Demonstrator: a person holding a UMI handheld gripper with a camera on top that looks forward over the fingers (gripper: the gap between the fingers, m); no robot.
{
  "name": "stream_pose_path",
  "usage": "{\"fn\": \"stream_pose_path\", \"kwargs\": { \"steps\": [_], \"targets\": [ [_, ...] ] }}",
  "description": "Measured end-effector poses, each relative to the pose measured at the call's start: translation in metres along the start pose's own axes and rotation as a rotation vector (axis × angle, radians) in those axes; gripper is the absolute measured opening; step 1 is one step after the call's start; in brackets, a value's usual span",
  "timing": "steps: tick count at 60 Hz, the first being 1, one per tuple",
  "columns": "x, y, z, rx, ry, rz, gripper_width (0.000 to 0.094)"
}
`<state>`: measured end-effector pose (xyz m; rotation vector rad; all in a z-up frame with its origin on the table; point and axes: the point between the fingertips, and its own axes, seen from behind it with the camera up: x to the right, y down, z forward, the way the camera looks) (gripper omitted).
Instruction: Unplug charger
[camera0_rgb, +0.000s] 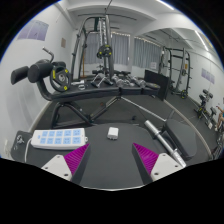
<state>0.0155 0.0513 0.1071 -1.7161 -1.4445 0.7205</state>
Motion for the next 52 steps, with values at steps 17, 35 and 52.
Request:
{"fn": "stream_pose_path", "kwargs": {
  "steps": [17, 35, 52],
  "targets": [
    [-0.03, 0.022, -0.228, 0.087, -0.05, 0.026, 0.0858],
    [-0.073, 0.078, -0.31, 0.083, -0.057, -0.023, 0.0857],
    [-0.094, 0.095, -0.329, 0.079, -0.064, -0.06, 0.0853]
  ]
}}
